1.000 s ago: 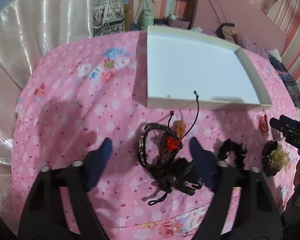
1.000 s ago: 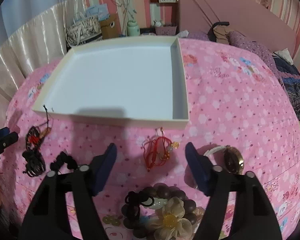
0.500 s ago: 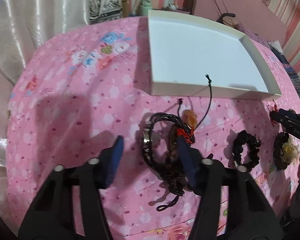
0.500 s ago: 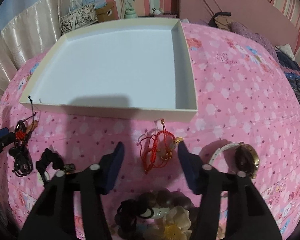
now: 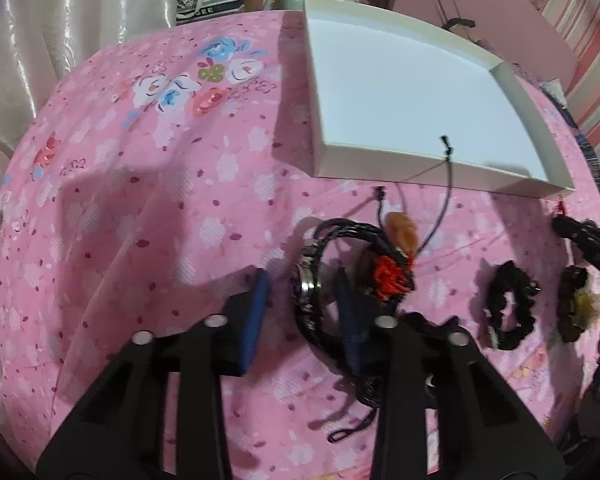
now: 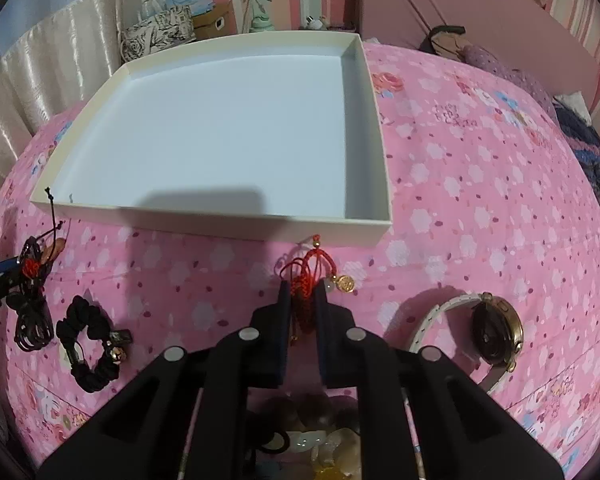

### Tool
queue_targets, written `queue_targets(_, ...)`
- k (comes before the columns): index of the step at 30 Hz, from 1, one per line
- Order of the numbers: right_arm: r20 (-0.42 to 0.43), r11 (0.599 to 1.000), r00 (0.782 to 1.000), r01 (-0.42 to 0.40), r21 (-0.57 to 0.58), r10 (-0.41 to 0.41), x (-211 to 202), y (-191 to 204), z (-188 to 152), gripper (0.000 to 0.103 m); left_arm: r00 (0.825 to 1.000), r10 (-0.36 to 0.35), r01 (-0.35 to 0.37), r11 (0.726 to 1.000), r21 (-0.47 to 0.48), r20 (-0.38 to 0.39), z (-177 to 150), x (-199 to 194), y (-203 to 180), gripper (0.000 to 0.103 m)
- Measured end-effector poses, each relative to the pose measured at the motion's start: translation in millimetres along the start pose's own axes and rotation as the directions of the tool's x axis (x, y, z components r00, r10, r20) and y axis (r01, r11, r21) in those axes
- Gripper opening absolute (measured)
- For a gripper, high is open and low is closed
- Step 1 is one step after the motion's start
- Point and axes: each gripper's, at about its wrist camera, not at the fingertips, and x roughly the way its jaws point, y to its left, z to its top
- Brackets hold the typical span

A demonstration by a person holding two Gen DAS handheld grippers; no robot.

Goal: Organize jewelry
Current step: 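Close right tool on red string bracelet while left tool grips black cord necklace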

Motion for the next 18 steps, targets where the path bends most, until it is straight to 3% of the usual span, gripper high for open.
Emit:
queue_targets(2, 0.003, 1.000, 1.000, 0.003, -0.012, -0.003, 0.6, 1.8, 0.5, 0.011, 1.000, -0.005, 0.006, 1.000, -0.005, 0.012, 1.3, -0.7, 0.5, 0.012)
queue_targets(7, 0.020, 1.000, 1.000, -0.007, -0.007, 0.007, -1.6, -0.8, 3.5, 0.010, 0.999, -0.019, 0.020, 1.000, -0.007, 0.036, 3.1, -9.9, -3.8, 0.012)
queue_targets(12, 0.087, 1.000, 0.996, -0.014, -0.017, 0.015, -26.8, -1.3, 8.2, 0.010, 0.990, -0.054, 0.049, 0.998, 0.043, 0.129, 3.7, -56.0, -23.5, 0.012)
queue_targets(18, 0.113, 0.999, 0.993, -0.043, -0.022, 0.045, -40.8, -0.3, 10.4, 0.010, 0.968, -0.177, 0.167, 0.984, 0.068, 0.180, 10.5, -100.2, -34.5, 0.012)
